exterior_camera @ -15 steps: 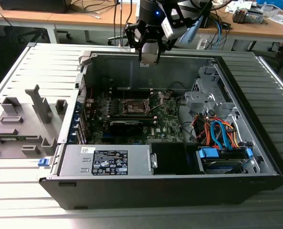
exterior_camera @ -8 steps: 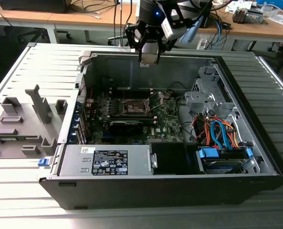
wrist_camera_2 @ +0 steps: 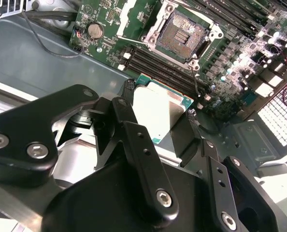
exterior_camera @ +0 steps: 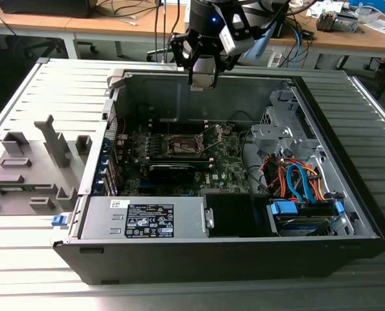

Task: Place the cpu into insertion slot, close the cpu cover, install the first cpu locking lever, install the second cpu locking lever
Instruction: 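Place the cpu into insertion slot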

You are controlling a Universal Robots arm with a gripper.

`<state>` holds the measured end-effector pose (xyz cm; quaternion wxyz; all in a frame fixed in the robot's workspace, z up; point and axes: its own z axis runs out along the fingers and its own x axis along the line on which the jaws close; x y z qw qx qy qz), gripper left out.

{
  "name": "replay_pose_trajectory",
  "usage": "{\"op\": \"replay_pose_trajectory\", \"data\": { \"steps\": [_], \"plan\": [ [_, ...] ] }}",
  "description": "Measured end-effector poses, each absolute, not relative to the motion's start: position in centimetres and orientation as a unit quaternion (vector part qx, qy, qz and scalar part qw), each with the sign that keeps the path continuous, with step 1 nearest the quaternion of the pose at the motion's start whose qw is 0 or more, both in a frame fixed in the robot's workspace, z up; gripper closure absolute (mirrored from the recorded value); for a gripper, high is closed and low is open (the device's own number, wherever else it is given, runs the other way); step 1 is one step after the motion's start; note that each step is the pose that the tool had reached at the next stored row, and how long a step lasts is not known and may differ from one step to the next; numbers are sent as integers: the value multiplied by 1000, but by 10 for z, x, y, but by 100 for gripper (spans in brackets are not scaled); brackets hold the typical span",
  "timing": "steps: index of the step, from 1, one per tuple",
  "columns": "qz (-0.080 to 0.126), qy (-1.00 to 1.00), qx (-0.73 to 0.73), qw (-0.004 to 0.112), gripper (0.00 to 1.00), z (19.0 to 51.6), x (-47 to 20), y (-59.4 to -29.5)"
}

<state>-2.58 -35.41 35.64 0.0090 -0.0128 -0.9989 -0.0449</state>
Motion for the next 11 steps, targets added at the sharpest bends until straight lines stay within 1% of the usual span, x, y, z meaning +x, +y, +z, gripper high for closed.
{"op": "replay_pose_trajectory", "data": {
  "steps": [11],
  "plan": [
    [-45, -999, -13, 9, 46, 355, -26, -356]
  ]
}}
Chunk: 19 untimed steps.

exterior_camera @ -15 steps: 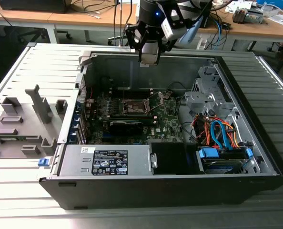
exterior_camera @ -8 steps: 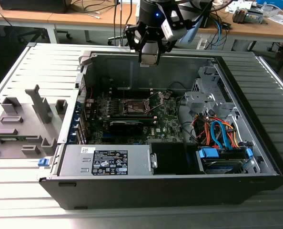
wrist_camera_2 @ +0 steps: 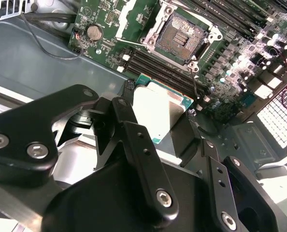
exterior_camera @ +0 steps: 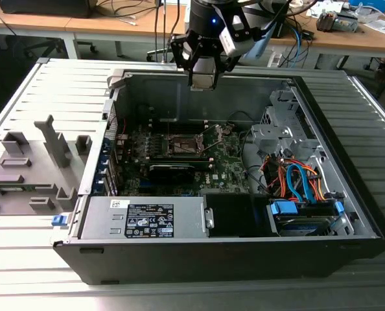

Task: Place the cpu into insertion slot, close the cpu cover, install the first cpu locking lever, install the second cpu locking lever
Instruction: 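Place the cpu into insertion slot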

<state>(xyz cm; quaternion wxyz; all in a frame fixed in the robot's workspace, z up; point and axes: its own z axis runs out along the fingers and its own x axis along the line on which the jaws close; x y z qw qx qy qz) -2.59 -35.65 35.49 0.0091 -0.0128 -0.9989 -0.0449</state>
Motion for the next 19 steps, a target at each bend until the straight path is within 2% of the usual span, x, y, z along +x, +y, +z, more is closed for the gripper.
{"op": "replay_pose_trajectory", "data": {
  "steps": [19],
  "plan": [
    [-45, -999, -13, 9, 46, 352, -26, -362]
  ]
}}
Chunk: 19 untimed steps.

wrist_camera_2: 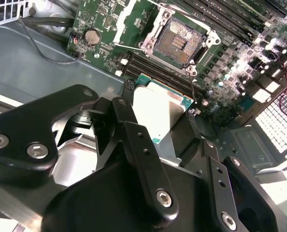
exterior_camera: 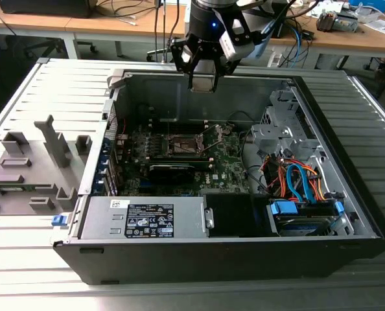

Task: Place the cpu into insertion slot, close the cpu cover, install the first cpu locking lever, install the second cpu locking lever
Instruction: 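Place the cpu into insertion slot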

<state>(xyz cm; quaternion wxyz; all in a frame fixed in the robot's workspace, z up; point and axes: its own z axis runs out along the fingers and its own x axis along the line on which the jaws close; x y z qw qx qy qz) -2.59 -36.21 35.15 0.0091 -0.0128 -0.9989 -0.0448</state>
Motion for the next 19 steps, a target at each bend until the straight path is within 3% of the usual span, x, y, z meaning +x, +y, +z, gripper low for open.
{"op": "replay_pose_trajectory", "data": {
  "steps": [19],
  "plan": [
    [-45, -999, -13, 9, 46, 343, -26, -365]
  ]
}}
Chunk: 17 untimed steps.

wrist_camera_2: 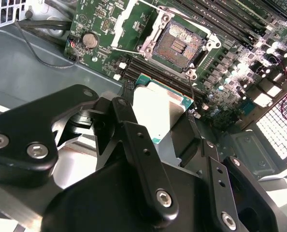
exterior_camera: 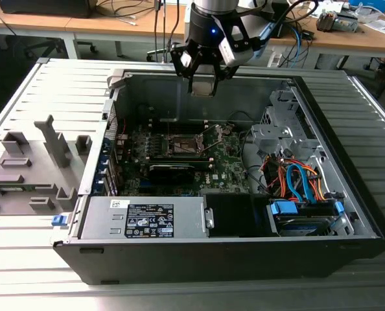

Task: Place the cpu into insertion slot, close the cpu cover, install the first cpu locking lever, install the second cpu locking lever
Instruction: 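Place the cpu into insertion slot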

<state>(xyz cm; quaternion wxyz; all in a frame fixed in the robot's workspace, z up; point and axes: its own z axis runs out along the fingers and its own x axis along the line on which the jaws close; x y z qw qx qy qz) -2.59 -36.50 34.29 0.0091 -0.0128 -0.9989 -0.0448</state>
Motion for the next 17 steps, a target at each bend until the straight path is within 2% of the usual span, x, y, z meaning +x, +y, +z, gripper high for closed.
{"op": "replay_pose_trajectory", "data": {
  "steps": [17],
  "plan": [
    [-45, -999, -13, 9, 46, 338, -26, -365]
  ]
}}
